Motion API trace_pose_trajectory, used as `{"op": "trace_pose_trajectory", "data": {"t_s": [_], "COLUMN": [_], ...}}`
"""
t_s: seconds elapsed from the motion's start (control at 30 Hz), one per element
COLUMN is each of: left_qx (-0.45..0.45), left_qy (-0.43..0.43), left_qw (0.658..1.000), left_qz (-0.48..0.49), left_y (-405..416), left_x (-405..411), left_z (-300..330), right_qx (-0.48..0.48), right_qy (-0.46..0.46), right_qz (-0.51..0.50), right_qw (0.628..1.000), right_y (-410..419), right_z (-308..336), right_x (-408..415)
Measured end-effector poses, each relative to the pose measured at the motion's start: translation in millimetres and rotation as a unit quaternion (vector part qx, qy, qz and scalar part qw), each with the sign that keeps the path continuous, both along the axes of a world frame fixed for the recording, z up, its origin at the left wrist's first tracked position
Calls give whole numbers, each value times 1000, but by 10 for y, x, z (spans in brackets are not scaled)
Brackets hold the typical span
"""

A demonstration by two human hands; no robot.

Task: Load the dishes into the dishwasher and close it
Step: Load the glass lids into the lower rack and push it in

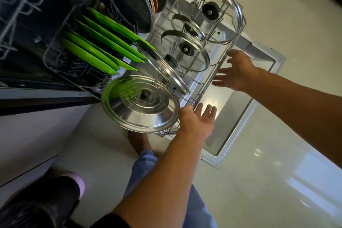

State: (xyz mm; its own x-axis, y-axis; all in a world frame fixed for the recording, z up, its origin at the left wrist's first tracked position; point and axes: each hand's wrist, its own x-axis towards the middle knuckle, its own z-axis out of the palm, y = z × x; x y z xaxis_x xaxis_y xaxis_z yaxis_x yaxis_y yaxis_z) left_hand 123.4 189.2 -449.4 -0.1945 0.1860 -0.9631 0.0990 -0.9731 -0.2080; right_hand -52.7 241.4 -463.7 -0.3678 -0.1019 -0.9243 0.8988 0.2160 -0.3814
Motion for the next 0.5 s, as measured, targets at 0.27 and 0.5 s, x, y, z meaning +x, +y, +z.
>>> {"op": "trace_pose_trajectory", "data": {"t_s": [0.27, 0.5], "left_qx": [27, -5], "left_qy": [-5, 15], "left_qw": [995, 993], "left_qz": [99, 113], "left_y": [-35, -252], "left_x": [-51, -24], "left_z": [82, 83], "right_qx": [16, 2], "right_qy": [31, 28], "right_qz": [23, 25], "right_qw": [999, 999], "right_y": [-89, -319], "right_z": [-168, -153], "right_x": [27, 15]}}
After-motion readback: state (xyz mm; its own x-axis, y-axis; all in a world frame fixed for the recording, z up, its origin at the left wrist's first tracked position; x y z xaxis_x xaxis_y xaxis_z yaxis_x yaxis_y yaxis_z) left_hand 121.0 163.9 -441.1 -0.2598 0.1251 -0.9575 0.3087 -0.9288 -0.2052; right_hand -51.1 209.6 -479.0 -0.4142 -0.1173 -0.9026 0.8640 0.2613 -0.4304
